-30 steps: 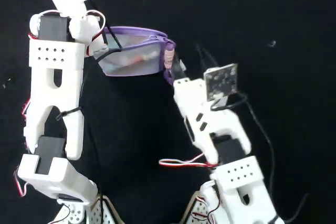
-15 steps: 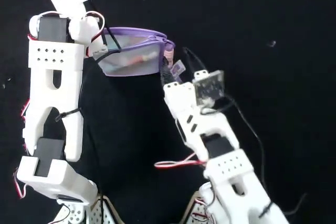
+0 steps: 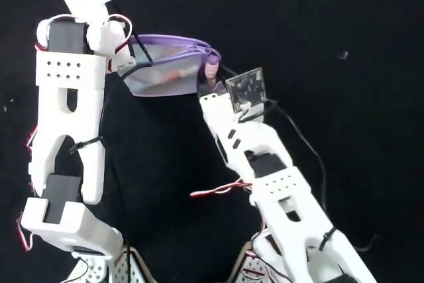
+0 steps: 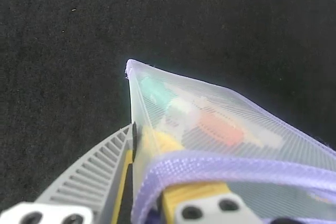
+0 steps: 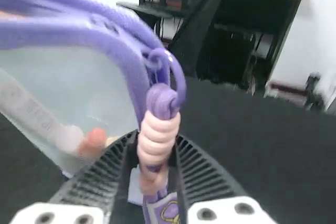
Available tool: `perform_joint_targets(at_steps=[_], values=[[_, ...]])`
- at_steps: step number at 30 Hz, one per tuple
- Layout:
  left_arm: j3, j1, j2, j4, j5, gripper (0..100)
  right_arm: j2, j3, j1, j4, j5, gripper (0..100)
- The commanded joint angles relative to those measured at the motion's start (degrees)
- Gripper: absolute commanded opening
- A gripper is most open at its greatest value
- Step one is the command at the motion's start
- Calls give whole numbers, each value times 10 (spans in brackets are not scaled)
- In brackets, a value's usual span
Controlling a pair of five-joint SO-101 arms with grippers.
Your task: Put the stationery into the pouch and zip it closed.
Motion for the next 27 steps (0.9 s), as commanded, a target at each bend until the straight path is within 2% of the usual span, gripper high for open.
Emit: perform_joint_targets(at_steps=[1, 6, 9, 15, 19, 22, 27], values=[[3, -4, -7, -4, 4, 30, -43, -7, -6, -14, 21, 15], [3, -4, -7, -8, 4, 30, -51, -7, -4, -7, 25, 11], [-2, -4, -7, -8, 4, 31, -56, -26, -4, 43, 42, 11], [-50, -5, -8, -4, 8, 191, -56, -145, -4, 269, 66, 11], [-102, -16, -9, -2, 18, 198, -52, -247, -4, 411, 66, 11], [-159, -43, -8, 4, 74, 202, -51, -327, -4, 498, 66, 11], [-240, -73, -4, -1, 98, 203, -36, -444, 22, 584, 63, 11]])
